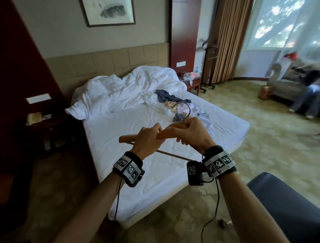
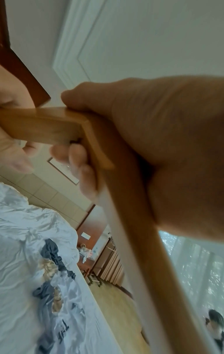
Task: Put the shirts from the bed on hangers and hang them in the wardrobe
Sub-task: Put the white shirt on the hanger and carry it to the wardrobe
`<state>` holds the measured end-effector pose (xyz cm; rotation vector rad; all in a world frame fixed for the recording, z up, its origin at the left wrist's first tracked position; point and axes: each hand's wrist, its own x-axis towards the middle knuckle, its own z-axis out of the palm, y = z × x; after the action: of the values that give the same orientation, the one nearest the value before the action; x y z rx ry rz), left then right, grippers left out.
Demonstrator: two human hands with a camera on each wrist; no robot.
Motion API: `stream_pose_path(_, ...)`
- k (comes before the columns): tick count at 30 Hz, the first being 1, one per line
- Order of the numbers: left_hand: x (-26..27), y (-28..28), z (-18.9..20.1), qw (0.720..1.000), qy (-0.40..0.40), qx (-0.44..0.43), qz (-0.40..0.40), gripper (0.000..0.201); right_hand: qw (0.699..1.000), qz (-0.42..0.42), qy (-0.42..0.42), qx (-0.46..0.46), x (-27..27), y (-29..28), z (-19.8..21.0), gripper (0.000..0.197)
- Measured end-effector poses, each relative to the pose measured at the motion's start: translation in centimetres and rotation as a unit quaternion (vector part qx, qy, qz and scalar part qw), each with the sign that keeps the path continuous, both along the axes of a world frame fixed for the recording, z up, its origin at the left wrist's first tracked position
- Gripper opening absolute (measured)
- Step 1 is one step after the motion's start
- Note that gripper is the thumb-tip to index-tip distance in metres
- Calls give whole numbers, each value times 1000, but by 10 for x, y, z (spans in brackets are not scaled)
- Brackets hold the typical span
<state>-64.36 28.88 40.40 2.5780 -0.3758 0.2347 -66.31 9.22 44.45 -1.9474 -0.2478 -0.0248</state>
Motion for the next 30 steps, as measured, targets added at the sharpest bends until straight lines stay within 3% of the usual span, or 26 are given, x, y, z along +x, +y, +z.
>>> stream_pose_path(5, 91, -65, -10, 1000, -11, 17, 0, 14, 999, -21, 8, 35, 101, -66, -26, 24)
stream_pose_path(12, 212, -102, -44, 998, 20, 49, 21, 16, 998, 39, 31, 27, 232, -109, -53, 31)
stream_pose_path(21, 370, -65, -178, 987, 132, 93, 8, 63, 996, 33, 86, -13, 393, -107, -140, 15)
stream_pose_path(30, 530, -66, -284, 937, 333, 107, -17, 56, 977, -52, 191, -81, 552, -117, -251, 11)
